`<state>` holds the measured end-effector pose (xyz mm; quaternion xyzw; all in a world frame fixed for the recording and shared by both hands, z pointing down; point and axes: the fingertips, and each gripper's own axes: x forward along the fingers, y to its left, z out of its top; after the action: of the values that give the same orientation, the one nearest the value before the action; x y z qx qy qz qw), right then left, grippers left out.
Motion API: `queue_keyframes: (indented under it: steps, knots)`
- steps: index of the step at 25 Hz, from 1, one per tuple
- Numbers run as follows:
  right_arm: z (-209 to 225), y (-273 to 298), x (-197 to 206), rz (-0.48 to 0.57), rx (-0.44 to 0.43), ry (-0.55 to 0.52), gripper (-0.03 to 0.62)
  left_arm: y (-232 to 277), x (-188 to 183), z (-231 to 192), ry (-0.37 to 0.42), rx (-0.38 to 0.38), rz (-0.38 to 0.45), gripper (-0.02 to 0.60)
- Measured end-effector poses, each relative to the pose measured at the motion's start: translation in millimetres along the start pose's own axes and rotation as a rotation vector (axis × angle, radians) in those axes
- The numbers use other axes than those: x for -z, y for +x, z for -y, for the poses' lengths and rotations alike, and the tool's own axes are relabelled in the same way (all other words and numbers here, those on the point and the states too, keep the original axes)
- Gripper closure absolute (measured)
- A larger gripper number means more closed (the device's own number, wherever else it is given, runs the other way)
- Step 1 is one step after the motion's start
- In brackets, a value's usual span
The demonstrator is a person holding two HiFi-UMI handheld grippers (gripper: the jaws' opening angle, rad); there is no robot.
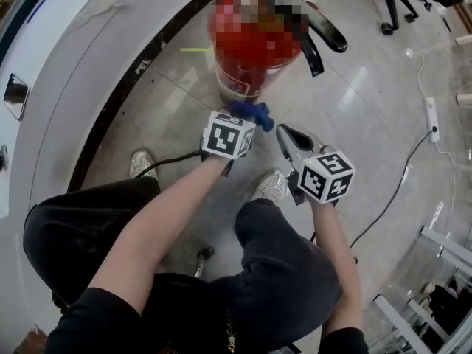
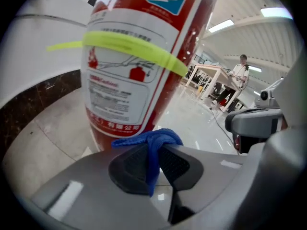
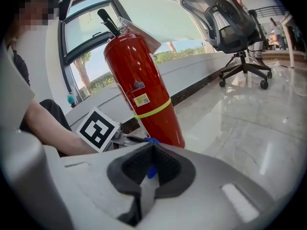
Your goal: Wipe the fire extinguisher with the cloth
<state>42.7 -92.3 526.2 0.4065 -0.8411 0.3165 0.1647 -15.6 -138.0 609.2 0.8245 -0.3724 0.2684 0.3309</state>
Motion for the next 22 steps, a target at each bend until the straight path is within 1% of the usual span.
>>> queue_keyframes:
  steps: [2,4,6,8,11,14,17,22]
  knots:
    - [-2.3,3.5,0.7,-0.005,-0.002,-0.002,0.591,-4.9,6.8,-15.6,-0.016,-0.049,-0.022,0.532]
    - [-6.1,7.9,-0.9,-0.013,-0.007,-0.012,0.591,-10.5,10.2,-30.1,-0.023,-0.079,-0.027,0.532]
    - [-10.5,13.4,-3.4,-0.022,-0.015,-0.022,0.591,-15.6,10.8,-46.0,-0.023,-0.104,-0.022,0.532]
    - [-15.3,20.4,-4.7,-0.032,-0.025,-0.031,0.591,-19.4,8.4,-61.3,-0.015,-0.11,-0.017,0.532]
    - [-20.8,31.3,-4.6,-0.05,-0.037,-0.041,0.591,-22.0,0.6,-79.2,0.059,-0.107,-0.011,0.532]
    - [-24.8,43.6,-5.4,-0.072,-0.052,-0.055,0.591,-24.3,-12.8,-99.1,0.119,-0.111,0.016,0.532]
    - [-27.9,56.3,-2.5,-0.112,-0.072,-0.078,0.591,-19.2,-22.5,-113.2,0.189,-0.067,0.014,0.532]
    - [-35.6,76.8,2.1,-0.168,-0.104,-0.107,0.591,-0.7,-40.9,-129.3,0.35,0.005,-0.021,0.532]
